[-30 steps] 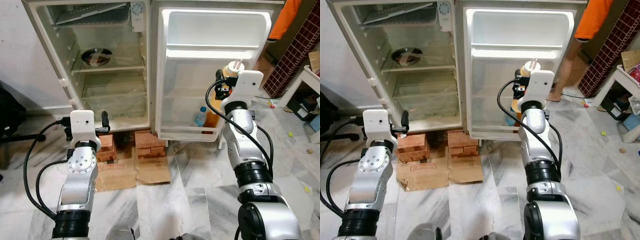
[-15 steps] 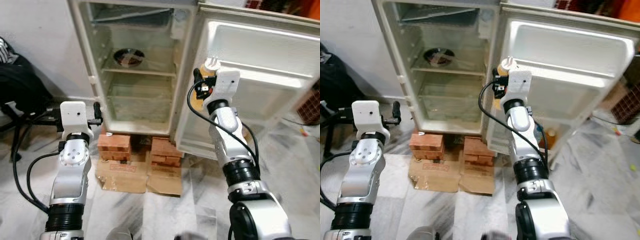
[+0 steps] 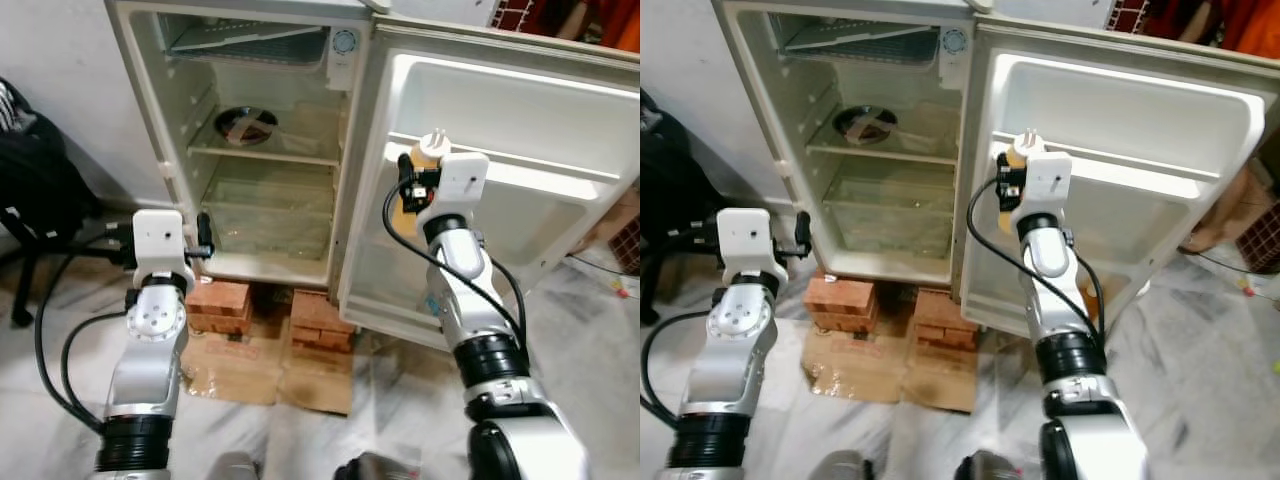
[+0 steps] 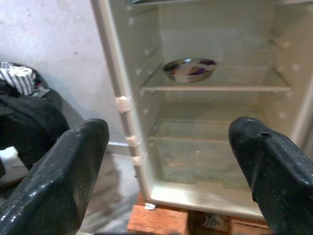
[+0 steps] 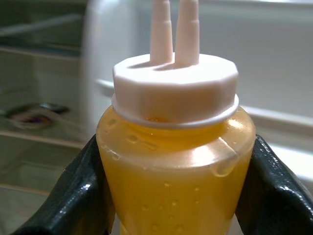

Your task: Restocking fridge

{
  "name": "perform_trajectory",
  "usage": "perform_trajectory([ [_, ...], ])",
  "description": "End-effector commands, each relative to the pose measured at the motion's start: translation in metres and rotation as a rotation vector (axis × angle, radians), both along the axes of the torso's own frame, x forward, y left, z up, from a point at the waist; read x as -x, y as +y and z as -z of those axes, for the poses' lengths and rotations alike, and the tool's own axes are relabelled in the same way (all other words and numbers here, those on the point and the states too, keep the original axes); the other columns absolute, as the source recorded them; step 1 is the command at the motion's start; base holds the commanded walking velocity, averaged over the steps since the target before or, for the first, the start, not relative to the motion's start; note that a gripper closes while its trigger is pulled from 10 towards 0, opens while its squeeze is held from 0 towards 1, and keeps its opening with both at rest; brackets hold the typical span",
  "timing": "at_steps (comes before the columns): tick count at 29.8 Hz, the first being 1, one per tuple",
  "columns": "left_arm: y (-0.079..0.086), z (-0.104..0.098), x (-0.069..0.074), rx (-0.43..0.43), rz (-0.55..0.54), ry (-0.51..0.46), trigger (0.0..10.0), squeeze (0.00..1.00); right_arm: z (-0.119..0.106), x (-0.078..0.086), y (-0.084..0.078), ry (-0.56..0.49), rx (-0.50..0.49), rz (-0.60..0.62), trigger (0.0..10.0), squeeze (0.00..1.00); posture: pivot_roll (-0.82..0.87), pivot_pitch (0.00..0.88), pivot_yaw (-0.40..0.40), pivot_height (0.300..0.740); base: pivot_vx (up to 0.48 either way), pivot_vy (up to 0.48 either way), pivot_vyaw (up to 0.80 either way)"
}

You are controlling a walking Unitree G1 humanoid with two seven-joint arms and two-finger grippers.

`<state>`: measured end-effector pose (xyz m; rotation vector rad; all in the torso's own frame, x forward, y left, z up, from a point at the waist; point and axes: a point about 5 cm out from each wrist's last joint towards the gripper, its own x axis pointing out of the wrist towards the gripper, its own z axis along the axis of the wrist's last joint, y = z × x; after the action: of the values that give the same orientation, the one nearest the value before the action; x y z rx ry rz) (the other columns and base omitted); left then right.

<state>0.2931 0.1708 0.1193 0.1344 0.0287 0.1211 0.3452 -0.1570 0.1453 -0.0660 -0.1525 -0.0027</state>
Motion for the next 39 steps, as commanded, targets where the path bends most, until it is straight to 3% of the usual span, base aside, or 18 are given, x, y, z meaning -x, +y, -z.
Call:
perform_trajectory([
  [1, 0.005, -0.002, 0.002, -0.019, -0.023, -0.002, 10.0, 0.00, -0.007, 0.003, 0.006, -0.033, 0.000, -0.016, 10.0, 0.00, 0.09, 0.000, -0.037, 0.740, 0.000, 0.000, -0.56],
  [6, 0.004, -0.002, 0.008, -0.034, -0.033, -0.004, 10.0, 0.00, 0.002, 0.007, 0.004, 0.002, -0.030, -0.007, 10.0, 0.00, 0.09, 0.000, -0.034, 0.740, 0.000, 0.000, -0.33],
  [11, 0.013, 0.007, 0.017, 0.030, -0.065, 0.027, 10.0, 0.00, 0.011, 0.009, -0.004, 0.033, -0.039, 0.016, 10.0, 0.00, 0.09, 0.000, -0.024, 0.740, 0.000, 0.000, 0.00],
  [18, 0.014, 0.021, 0.025, 0.069, -0.065, 0.065, 10.0, 0.00, 0.020, 0.013, -0.010, 0.059, -0.053, 0.028, 10.0, 0.00, 0.08, 0.000, -0.024, 0.740, 0.000, 0.000, -0.80],
  [23, 0.016, 0.017, 0.024, 0.031, -0.065, 0.029, 10.0, 0.00, 0.014, 0.011, -0.007, 0.043, -0.080, 0.019, 10.0, 0.00, 0.08, 0.000, -0.027, 0.740, 0.000, 0.000, -0.80],
  [30, 0.013, 0.015, 0.023, 0.071, -0.057, 0.001, 10.0, 0.00, 0.015, 0.011, -0.008, 0.049, -0.089, 0.012, 10.0, 0.00, 0.08, 0.000, -0.046, 0.740, 0.000, 0.000, -0.71],
  [39, 0.009, 0.018, 0.022, 0.111, -0.053, 0.019, 10.0, 0.00, 0.010, 0.009, -0.006, 0.038, -0.099, -0.010, 10.0, 0.00, 0.08, 0.000, -0.052, 0.740, 0.000, 0.302, 0.00],
])
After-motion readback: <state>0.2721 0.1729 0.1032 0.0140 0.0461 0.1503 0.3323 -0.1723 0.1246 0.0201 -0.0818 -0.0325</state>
